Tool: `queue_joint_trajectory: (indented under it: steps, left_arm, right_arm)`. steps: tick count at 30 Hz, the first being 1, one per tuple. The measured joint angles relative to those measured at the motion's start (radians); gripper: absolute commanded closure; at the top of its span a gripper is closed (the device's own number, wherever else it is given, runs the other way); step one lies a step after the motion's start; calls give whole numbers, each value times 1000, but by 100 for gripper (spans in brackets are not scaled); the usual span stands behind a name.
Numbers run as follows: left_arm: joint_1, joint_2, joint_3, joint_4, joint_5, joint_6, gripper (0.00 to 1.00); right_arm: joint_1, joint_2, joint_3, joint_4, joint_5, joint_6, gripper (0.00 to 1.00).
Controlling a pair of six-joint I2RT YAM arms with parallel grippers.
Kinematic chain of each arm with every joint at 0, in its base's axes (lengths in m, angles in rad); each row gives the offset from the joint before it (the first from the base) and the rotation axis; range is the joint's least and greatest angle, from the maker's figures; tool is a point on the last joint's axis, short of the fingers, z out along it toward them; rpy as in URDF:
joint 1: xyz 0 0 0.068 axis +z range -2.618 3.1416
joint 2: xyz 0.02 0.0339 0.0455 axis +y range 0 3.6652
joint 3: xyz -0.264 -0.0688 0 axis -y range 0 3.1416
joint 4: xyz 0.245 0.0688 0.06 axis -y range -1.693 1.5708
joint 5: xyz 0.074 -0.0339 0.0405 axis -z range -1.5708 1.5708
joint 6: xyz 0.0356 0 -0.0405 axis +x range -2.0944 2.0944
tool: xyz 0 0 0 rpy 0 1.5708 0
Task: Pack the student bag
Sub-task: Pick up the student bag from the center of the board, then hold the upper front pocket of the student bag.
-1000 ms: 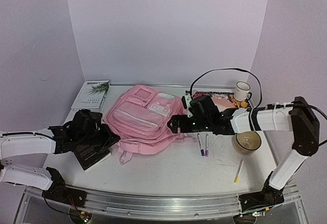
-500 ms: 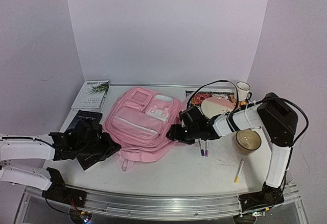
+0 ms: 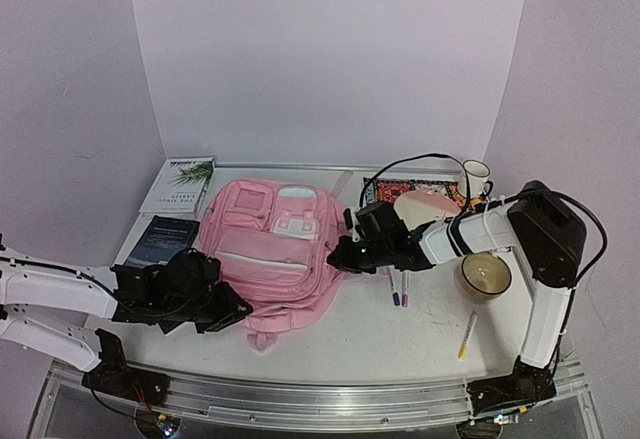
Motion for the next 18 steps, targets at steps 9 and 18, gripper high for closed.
queue_joint_trajectory:
  steps: [9,18]
  left_arm:
    - [-16,26,201,-195,-76,146,28]
    - [20,34,385,-438,-246,290,8]
  right_arm:
    - [0,-60,-13,-3,-4,-71,63]
    - [1,-136,-50,-78,31,-196,42]
